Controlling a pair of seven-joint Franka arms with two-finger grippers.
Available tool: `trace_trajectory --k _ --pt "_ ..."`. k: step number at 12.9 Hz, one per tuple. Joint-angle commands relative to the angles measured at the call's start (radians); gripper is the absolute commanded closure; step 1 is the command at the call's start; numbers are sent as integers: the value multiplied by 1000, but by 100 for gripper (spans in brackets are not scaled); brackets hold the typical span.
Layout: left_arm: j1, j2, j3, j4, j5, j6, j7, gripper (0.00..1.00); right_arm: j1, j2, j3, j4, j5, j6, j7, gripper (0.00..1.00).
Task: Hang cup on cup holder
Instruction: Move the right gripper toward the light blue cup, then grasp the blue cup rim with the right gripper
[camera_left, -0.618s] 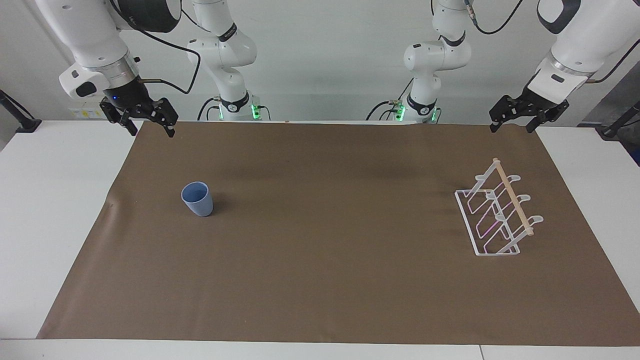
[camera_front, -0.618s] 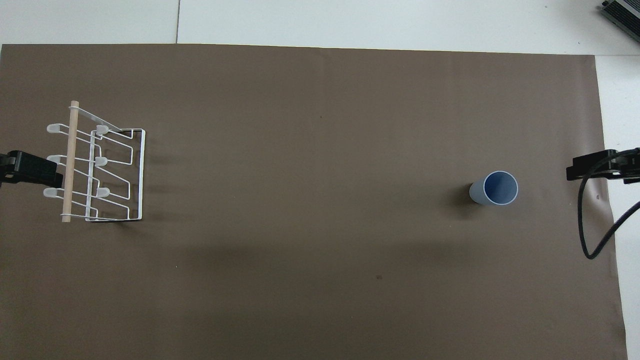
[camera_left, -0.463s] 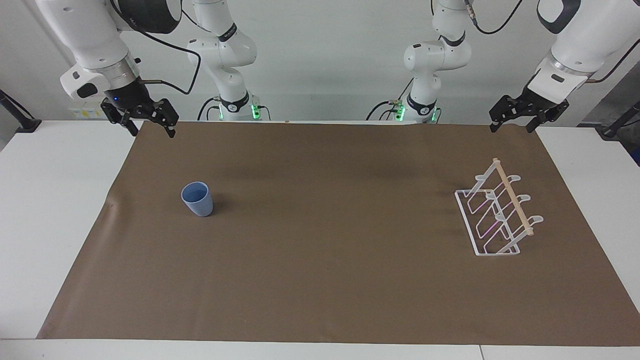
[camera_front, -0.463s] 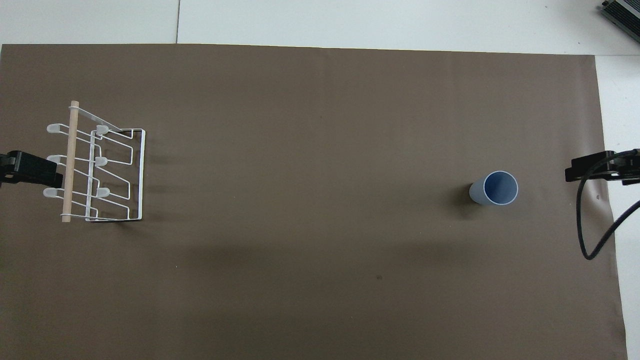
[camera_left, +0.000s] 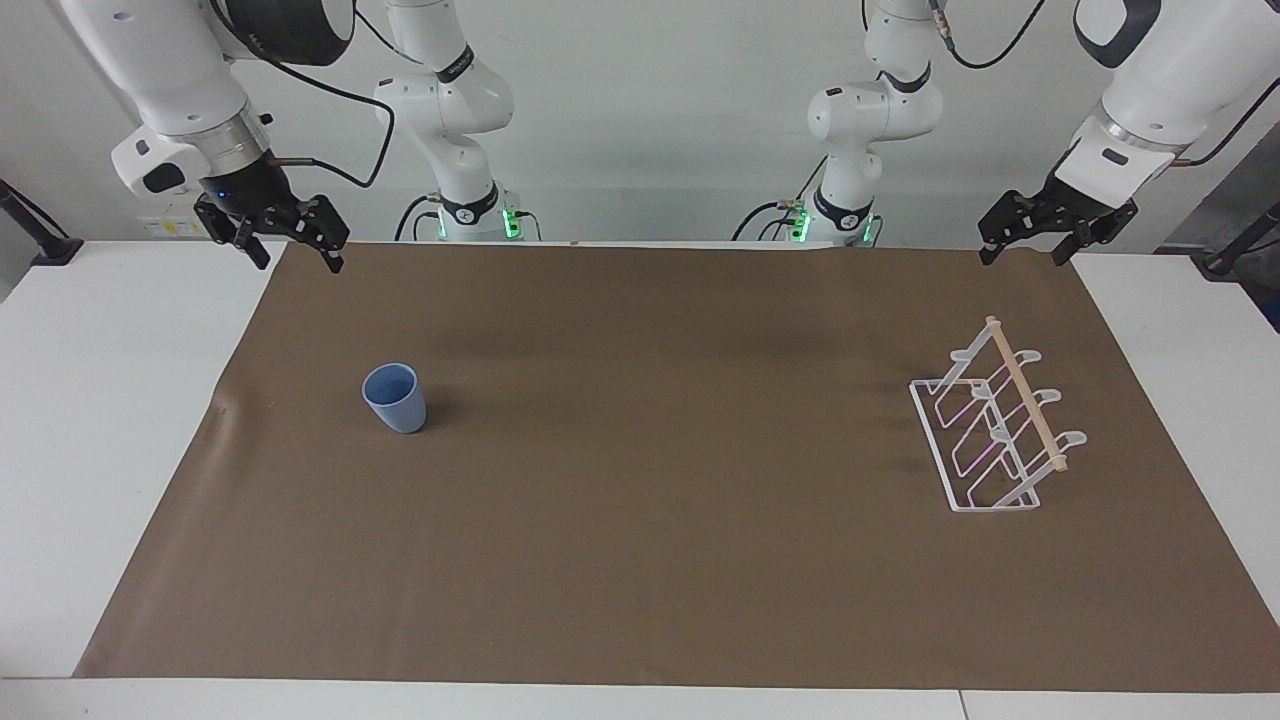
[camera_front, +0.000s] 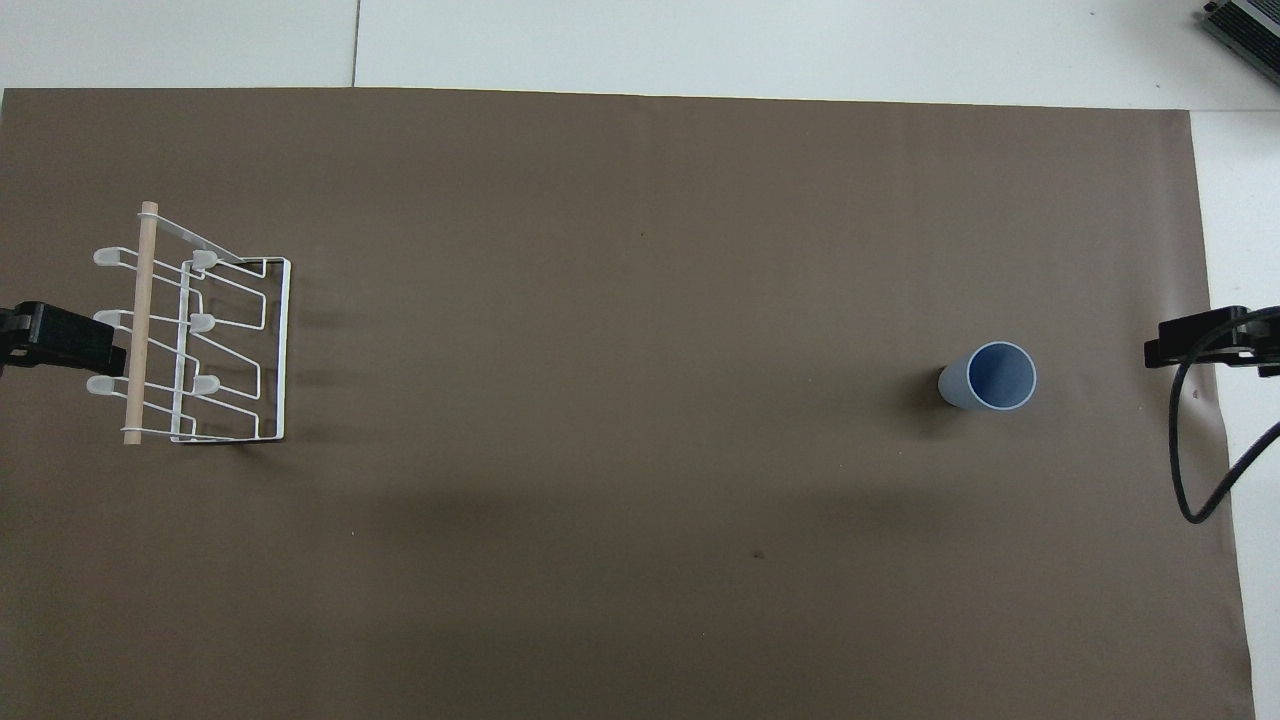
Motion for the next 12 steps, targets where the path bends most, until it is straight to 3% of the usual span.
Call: trace_trajectory --k 1,4,7,12 --pt "6 -26 -5 -26 12 -3 -8 0 -1 -23 3 -31 10 33 -19 0" --pt "6 -24 -4 -26 12 -3 -8 0 -1 -50 3 -103 11 121 -71 0" --pt "6 -24 -4 -26 12 -3 -8 0 -1 -101 1 -242 11 230 -88 0" --pt "6 -24 -4 -26 12 -3 -8 0 2 -83 9 -394 13 479 -81 0"
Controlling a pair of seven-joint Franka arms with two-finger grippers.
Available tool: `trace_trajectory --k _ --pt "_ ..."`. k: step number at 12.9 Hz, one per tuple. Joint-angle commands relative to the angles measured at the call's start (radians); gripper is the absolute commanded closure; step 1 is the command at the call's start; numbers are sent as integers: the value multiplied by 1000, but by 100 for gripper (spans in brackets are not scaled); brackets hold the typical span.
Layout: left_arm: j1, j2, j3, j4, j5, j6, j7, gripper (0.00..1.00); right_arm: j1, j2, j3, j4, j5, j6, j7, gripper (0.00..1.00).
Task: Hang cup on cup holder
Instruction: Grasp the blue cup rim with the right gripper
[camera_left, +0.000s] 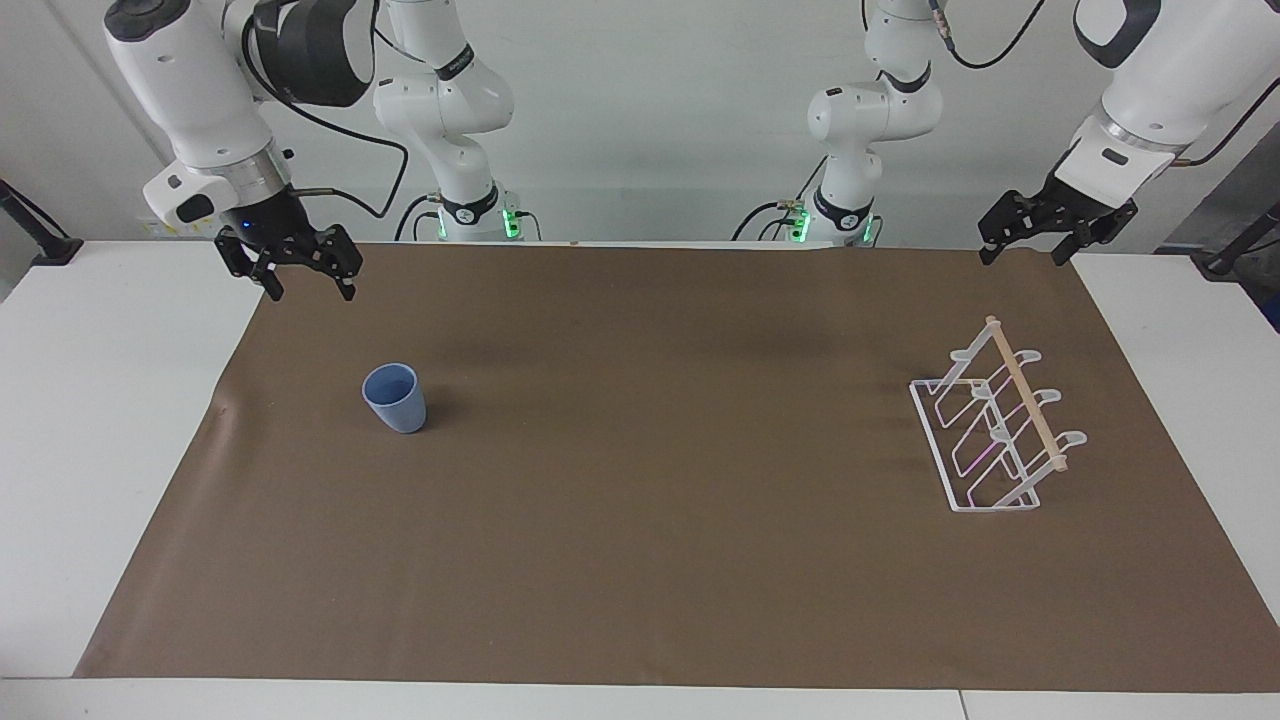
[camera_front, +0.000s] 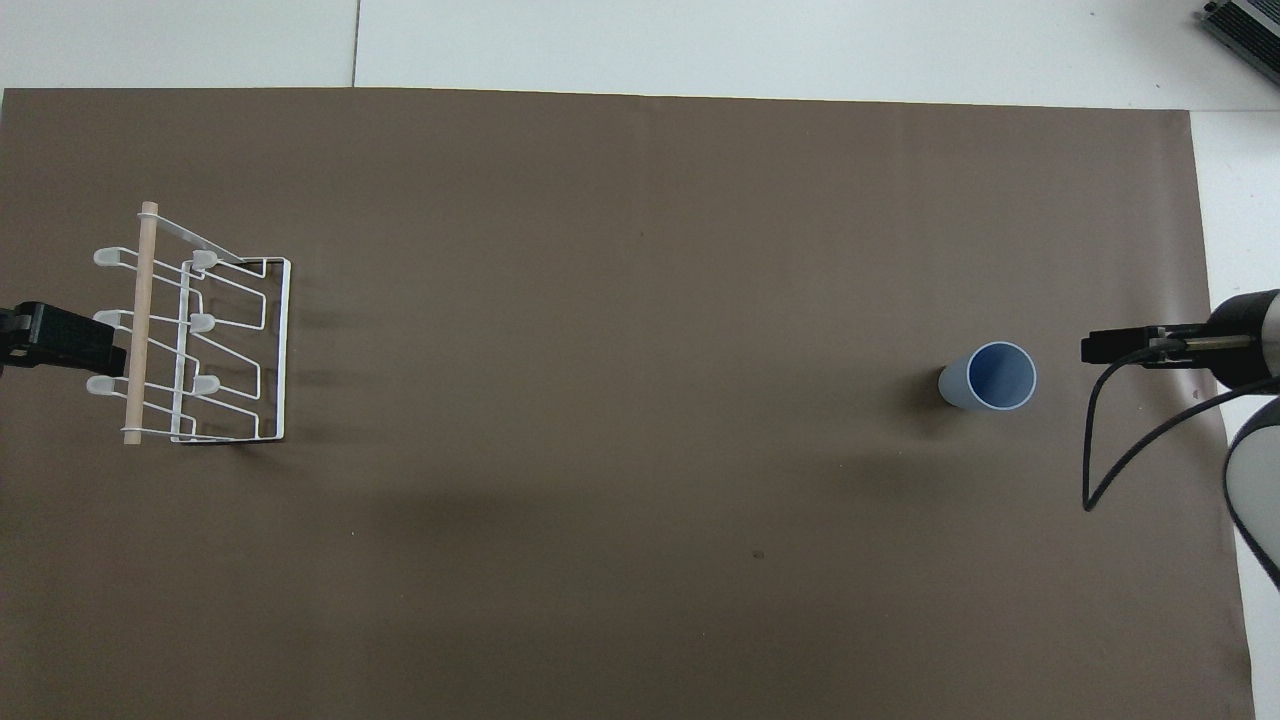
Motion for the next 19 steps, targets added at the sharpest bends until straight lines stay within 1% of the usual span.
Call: trace_trajectory --k 1,3,5,7,8,10,12,16,18,19 --pt "6 -24 -4 -26 12 -3 -8 0 2 0 6 -78 14 90 -12 0" --pt "6 -24 -4 -26 12 -3 -8 0 2 43 6 -79 14 100 -10 0" --pt "6 -26 -5 -26 10 -3 -8 0 2 89 6 -87 14 163 -16 0" --pt "6 -24 -4 -26 12 -3 -8 0 1 138 6 -90 14 173 -20 0" --pt "6 -24 -4 -26 12 -3 -8 0 2 151 6 -90 14 179 -20 0" --pt "6 -24 -5 -26 12 -3 -8 0 1 166 5 -107 14 217 -23 0" --pt "6 -24 -4 -26 12 -3 -8 0 1 171 5 -153 14 257 -24 0" --pt "6 -26 -5 -26 10 -3 -8 0 1 169 5 -173 14 278 -26 0" --pt "6 -26 -5 -26 12 -3 -8 0 1 169 5 -206 14 295 -26 0" --pt "6 -24 -4 -26 12 -3 -8 0 1 168 5 -234 14 327 -26 0"
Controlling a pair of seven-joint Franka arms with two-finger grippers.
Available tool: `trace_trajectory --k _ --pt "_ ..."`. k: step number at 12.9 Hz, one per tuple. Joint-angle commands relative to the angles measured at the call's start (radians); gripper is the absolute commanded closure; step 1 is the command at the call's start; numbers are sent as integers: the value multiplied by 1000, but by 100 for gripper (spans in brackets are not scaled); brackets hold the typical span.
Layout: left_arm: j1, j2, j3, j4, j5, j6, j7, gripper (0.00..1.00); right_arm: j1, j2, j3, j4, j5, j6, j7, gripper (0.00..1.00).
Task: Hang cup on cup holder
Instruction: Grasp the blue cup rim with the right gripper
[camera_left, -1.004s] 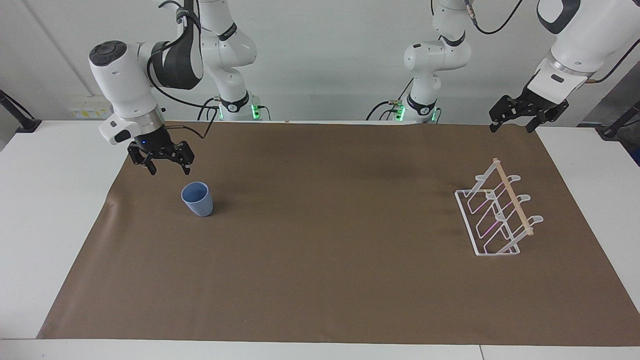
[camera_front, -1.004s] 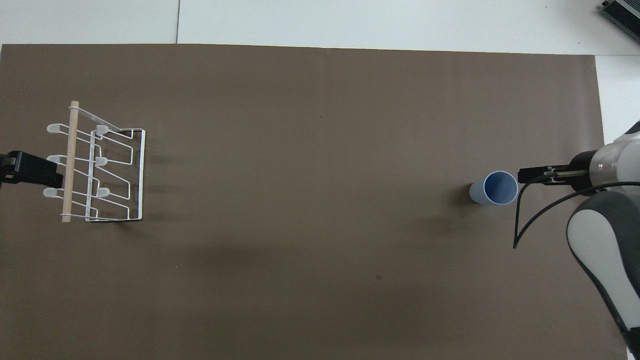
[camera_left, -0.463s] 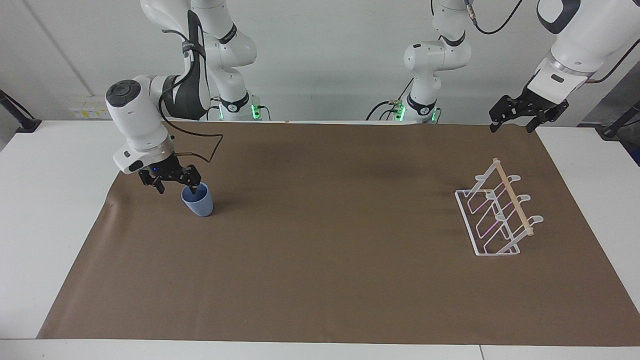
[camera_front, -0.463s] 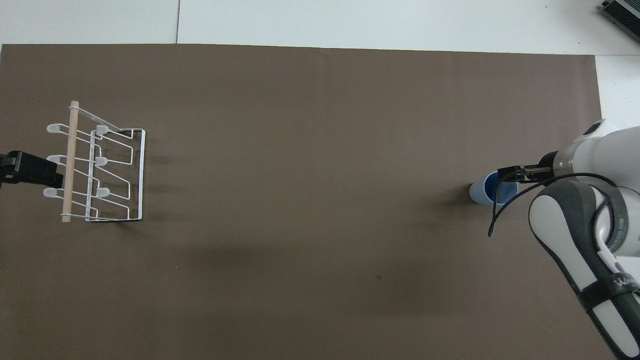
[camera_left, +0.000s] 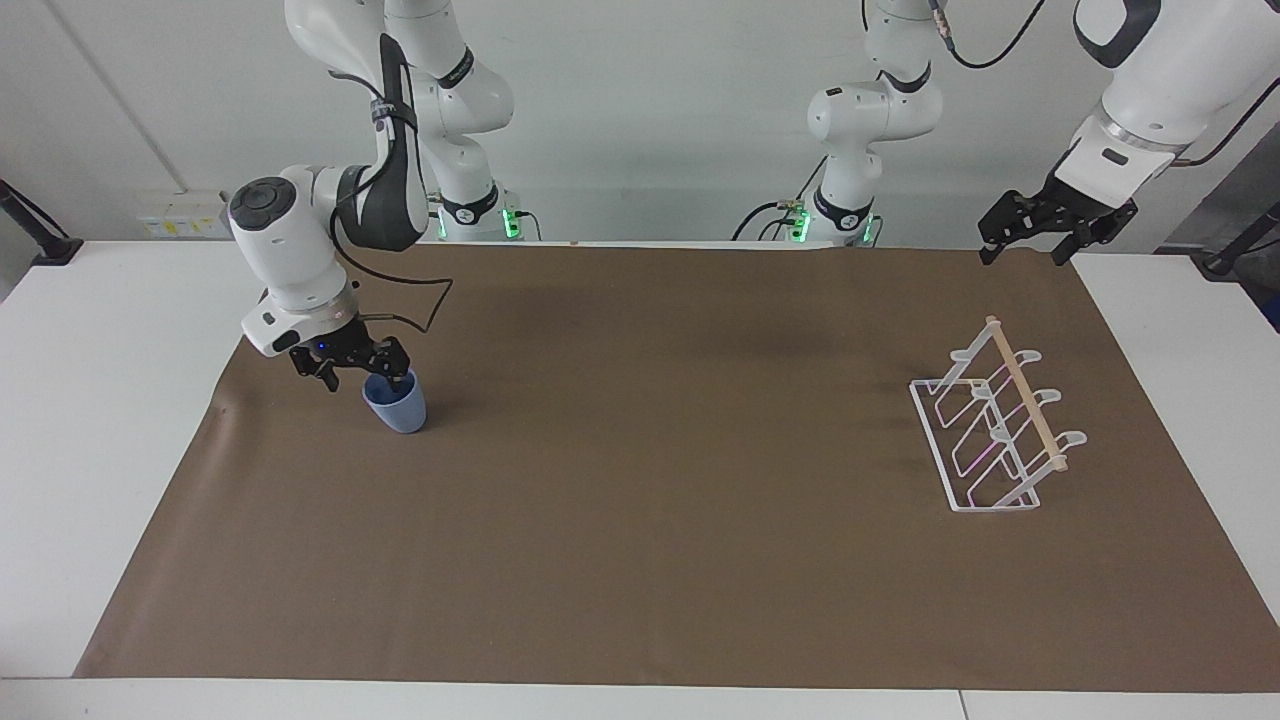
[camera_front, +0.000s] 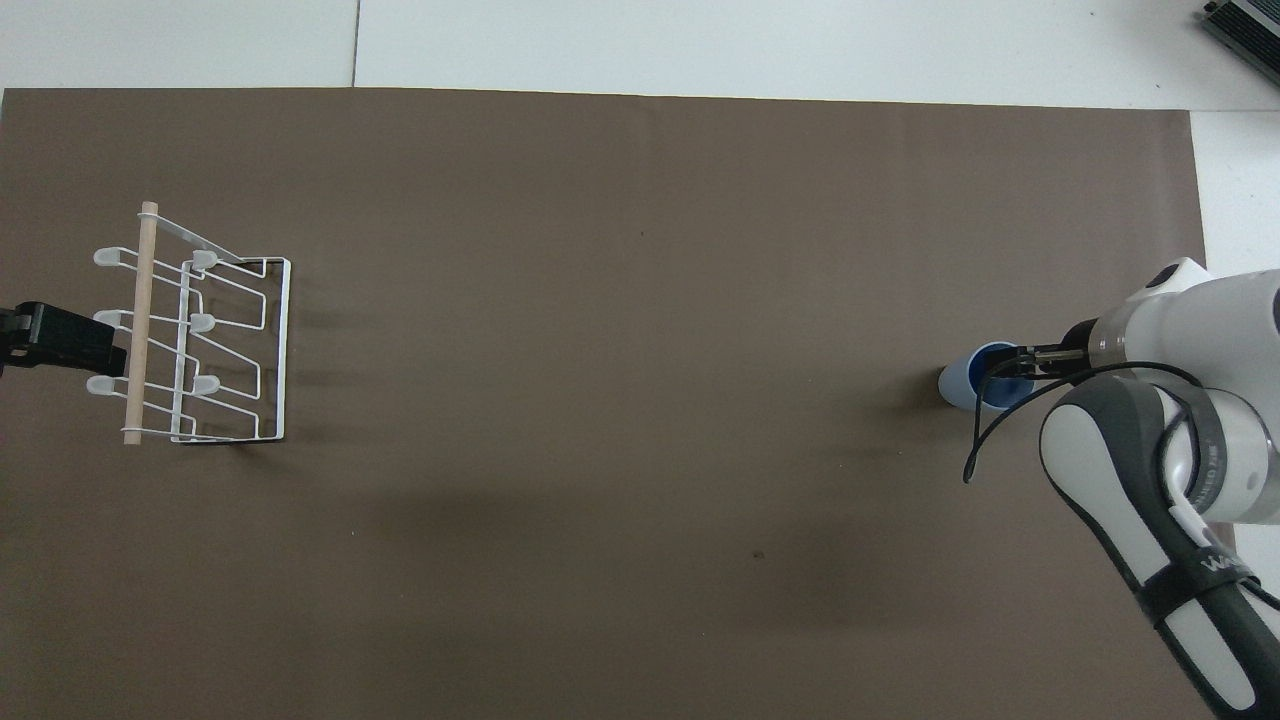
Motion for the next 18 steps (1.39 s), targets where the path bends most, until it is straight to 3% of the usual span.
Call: trace_trajectory --k 1,8,10,16,17,18 --pt "6 -24 -5 -26 12 -3 -8 0 -7 -16 -1 -71 14 88 -26 0" --pt "6 -24 -4 -26 12 -3 -8 0 -10 -11 -1 -83 14 96 -18 3" --pt "6 -25 -4 -26 12 -3 -8 0 -10 -11 -3 -82 14 96 -20 19" --pt "6 -24 -5 -26 12 -3 -8 0 -10 -11 -3 -82 14 94 -18 91" --pt "6 -24 -5 -26 12 -3 -8 0 -10 -11 -3 -82 14 94 -16 100" --pt "6 -24 -5 -26 12 -3 -8 0 -10 -11 -3 -82 14 94 -16 100"
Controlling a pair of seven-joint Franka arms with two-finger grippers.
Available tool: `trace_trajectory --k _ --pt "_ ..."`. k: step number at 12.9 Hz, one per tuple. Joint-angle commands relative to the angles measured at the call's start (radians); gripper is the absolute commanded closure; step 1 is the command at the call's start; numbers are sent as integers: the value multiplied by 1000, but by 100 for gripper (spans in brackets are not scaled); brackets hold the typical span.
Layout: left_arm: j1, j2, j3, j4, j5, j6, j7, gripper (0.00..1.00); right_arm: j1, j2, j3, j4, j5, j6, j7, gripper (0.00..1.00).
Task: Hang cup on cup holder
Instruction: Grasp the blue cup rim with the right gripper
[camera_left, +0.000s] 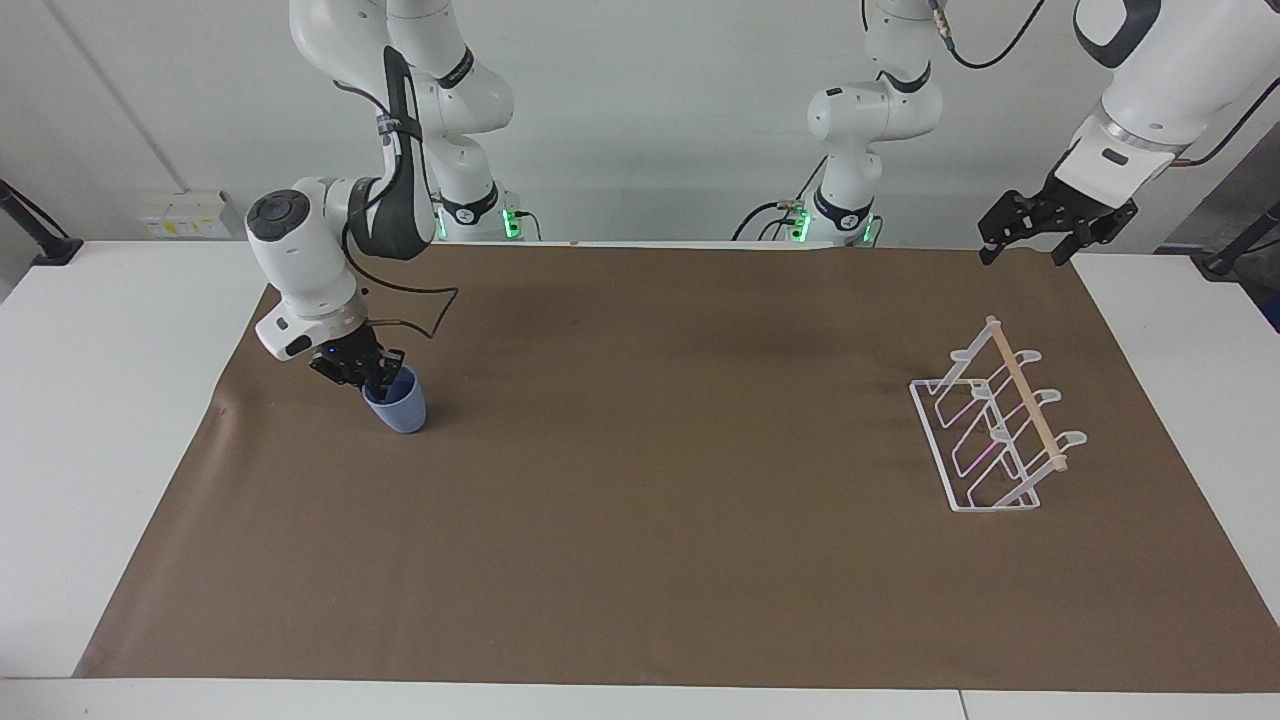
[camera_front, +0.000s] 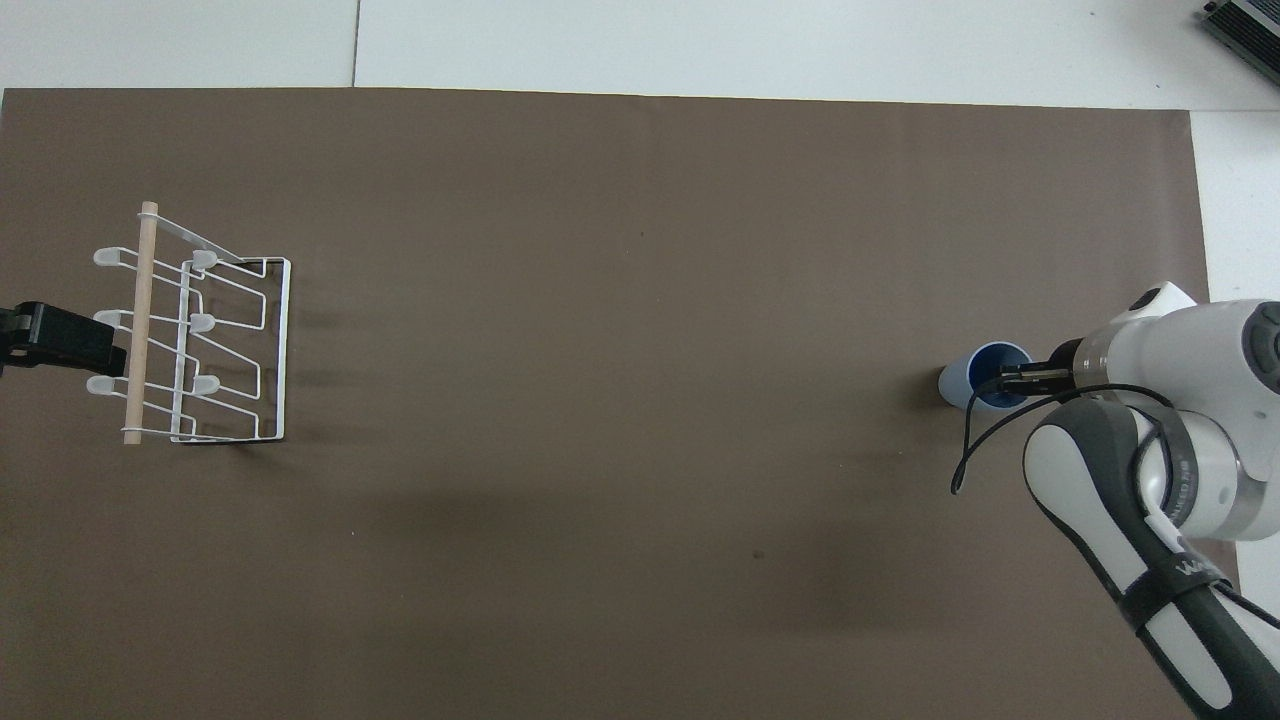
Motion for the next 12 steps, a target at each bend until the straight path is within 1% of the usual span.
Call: trace_trajectory --k 1,9,12 --pt "6 -25 -4 -26 12 -3 -8 0 -8 -11 2 -18 14 19 -15 100" --pt "-5 -25 -7 -26 10 -6 -2 0 -10 -8 2 -9 14 15 -15 100" --pt "-13 -25 -14 -27 6 2 -8 0 -10 14 -1 49 15 -20 -15 100"
